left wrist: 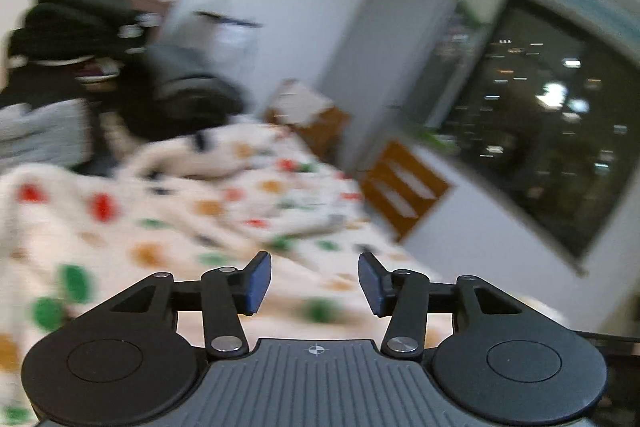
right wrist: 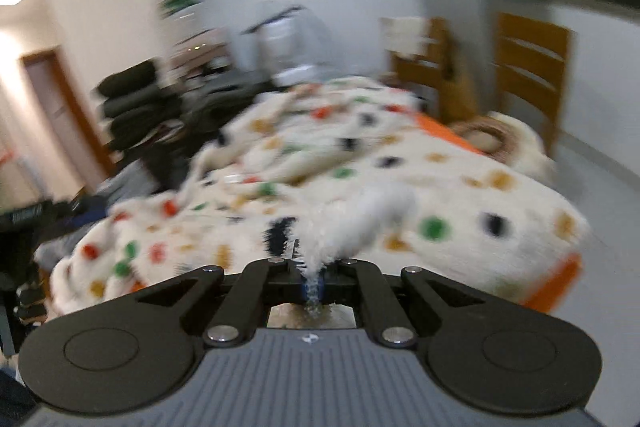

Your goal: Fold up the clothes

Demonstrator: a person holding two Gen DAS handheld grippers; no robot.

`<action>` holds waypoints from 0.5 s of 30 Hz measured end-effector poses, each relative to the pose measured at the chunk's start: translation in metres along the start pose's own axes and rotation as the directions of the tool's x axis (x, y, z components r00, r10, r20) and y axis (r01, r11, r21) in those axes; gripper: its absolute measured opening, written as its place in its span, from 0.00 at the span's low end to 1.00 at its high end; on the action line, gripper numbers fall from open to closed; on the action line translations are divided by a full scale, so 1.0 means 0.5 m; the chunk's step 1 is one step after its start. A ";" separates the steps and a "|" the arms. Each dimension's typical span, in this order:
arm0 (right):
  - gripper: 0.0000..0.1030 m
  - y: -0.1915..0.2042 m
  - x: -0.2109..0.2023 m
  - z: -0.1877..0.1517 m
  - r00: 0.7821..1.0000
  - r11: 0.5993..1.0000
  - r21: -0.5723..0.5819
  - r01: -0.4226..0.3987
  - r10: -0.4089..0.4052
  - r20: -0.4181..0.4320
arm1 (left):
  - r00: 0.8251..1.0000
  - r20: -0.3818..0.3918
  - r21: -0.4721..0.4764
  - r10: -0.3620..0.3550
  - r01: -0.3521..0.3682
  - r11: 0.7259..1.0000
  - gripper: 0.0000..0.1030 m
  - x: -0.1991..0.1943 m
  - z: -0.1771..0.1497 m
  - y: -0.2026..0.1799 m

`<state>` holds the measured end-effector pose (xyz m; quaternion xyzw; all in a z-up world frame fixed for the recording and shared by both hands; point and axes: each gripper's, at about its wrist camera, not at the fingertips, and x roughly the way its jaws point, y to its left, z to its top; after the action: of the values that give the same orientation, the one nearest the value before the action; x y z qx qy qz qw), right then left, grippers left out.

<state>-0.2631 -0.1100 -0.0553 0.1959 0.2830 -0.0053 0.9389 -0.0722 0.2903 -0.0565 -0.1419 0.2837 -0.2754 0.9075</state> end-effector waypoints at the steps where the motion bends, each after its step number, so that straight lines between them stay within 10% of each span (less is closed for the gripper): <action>1: 0.05 -0.025 -0.008 -0.006 1.000 0.999 0.037 0.025 -0.024 -0.007 | 0.999 -0.009 -0.003 0.042 -0.042 0.999 0.52 0.009 0.001 0.017; 8: 0.06 -0.163 0.023 -0.110 0.983 0.970 0.216 0.116 -0.080 -0.168 | 0.978 -0.052 0.003 0.200 -0.200 0.980 0.60 0.115 0.042 0.098; 15: 0.06 -0.182 0.079 -0.163 0.967 0.964 0.234 0.125 -0.066 -0.246 | 0.981 -0.124 0.052 0.146 -0.141 0.989 0.65 0.299 0.099 0.091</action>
<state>-0.2843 -0.1600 -0.1717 0.2966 0.3992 -0.0628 0.8653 0.0789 0.2452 -0.1012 -0.0834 0.3443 -0.2238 0.9080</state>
